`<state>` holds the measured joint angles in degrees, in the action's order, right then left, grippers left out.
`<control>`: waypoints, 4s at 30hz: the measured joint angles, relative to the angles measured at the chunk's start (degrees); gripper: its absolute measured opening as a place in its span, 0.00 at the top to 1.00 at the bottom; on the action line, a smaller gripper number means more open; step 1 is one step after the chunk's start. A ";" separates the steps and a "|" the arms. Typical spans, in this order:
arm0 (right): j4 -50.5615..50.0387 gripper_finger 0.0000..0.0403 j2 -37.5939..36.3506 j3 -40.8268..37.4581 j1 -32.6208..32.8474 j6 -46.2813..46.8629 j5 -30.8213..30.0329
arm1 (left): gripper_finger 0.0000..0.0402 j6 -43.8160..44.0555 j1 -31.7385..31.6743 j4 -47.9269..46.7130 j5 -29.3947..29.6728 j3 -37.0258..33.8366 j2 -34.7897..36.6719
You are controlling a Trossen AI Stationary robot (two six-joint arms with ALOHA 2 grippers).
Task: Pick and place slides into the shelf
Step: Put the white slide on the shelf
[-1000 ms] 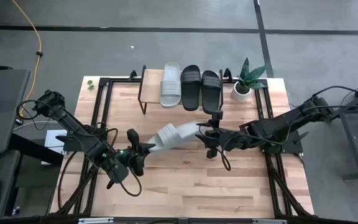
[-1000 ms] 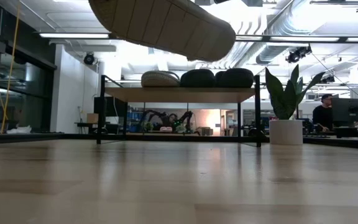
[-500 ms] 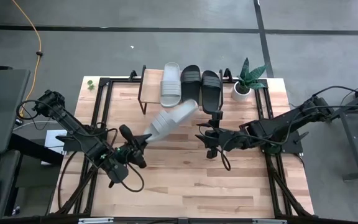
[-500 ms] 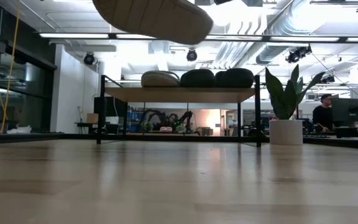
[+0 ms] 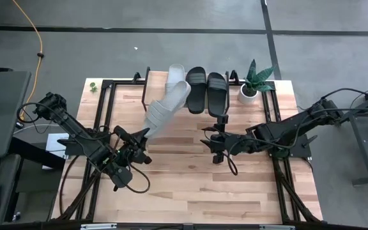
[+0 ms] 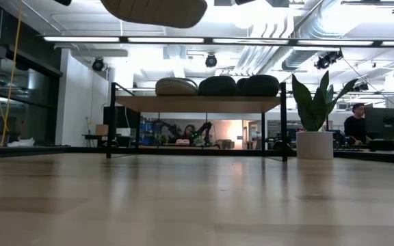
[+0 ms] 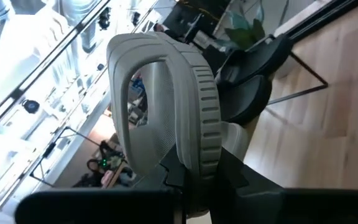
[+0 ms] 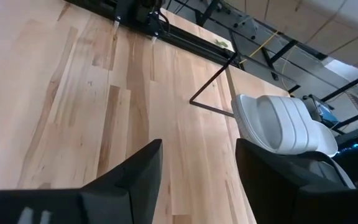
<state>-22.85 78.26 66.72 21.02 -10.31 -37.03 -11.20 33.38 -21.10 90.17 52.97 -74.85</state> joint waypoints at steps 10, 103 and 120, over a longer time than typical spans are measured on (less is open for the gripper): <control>0.22 0.52 0.00 0.00 0.00 0.26 0.73 | 0.95 8.52 -8.63 -7.01 -2.71 -2.42 0.00; 1.68 0.52 0.02 -0.04 -0.02 -0.02 6.01 | 0.96 24.57 -32.62 -4.26 -7.89 -2.19 -11.72; 1.66 0.52 0.02 -0.04 0.00 0.28 5.99 | 0.96 35.79 -32.58 -16.96 -10.17 -2.08 -11.72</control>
<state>-21.19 78.28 66.67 21.02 -10.02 -31.04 24.59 0.80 -38.07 80.00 50.89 -86.56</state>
